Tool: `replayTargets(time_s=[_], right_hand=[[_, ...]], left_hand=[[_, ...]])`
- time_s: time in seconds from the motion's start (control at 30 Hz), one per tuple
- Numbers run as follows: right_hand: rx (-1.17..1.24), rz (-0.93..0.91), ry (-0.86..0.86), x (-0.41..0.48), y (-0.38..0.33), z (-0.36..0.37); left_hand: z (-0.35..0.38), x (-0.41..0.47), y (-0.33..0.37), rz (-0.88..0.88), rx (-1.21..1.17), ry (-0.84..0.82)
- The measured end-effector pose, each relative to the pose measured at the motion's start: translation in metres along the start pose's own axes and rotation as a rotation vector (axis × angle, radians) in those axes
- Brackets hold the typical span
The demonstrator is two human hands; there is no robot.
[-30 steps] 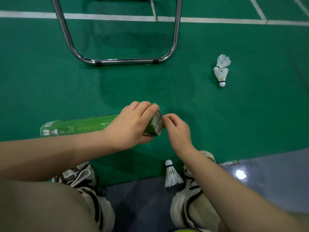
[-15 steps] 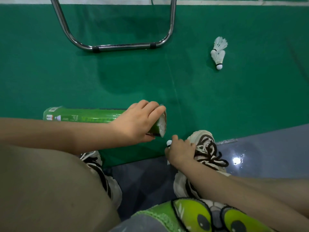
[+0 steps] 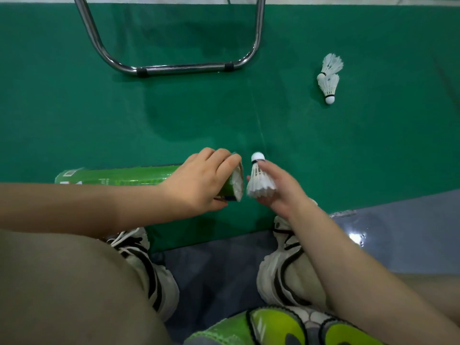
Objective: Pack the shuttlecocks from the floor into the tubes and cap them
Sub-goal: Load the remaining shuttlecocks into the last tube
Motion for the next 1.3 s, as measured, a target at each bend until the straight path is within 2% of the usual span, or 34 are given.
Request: replayTargets(time_s=[0.07, 0.13, 0.37, 0.47, 0.53, 0.63, 0.77, 0.83, 1.0, 1.2, 1.3], right_hand=[[-0.099, 0.048, -0.210, -0.016, -0.017, 0.009], [-0.334, 0.048, -0.314, -0.021, -0.026, 0.017], [-0.592, 0.103, -0.281, -0.021, -0.034, 0.011], [-0.686, 0.101, -0.215, -0.025, -0.029, 0.020], [-0.633, 0.052, -0.184, -0.025, -0.030, 0.029], [-0.360, -0.004, -0.137, -0.021, -0.032, 0.038], [0.288, 0.103, -0.008, -0.018, -0.021, 0.036], [0.473, 0.110, 0.065, -0.016, -0.017, 0.032], [0.342, 0.020, 0.124, -0.021, -0.014, 0.046], [0.104, 0.075, 0.031, -0.023, -0.028, 0.061], [-0.019, -0.048, 0.043, -0.020, -0.027, 0.069]], left_hand=[[0.001, 0.000, -0.002, -0.005, 0.005, -0.007], [0.001, 0.001, -0.003, -0.017, 0.018, -0.010], [0.000, 0.006, -0.005, -0.050, -0.012, -0.012], [0.000, 0.008, -0.004, -0.040, -0.030, -0.015], [0.000, 0.011, -0.002, -0.027, -0.025, -0.018], [0.001, 0.013, 0.001, -0.035, -0.024, -0.019], [0.002, 0.011, -0.002, -0.092, -0.045, -0.042], [0.003, 0.012, -0.002, -0.101, -0.046, -0.050], [0.001, 0.013, -0.004, -0.126, -0.044, -0.059], [-0.002, 0.017, 0.007, -0.017, 0.008, -0.026], [-0.002, 0.019, 0.005, -0.045, -0.012, -0.035]])
Point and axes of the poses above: each hand's wrist, its own x-axis towards the middle knuckle, its own z-axis out of the palm, y = z × x, the point moved 5 cm from there along x, towards the middle knuckle, and after that the axes turned 12 degrees about z, right-handed, at the moved point
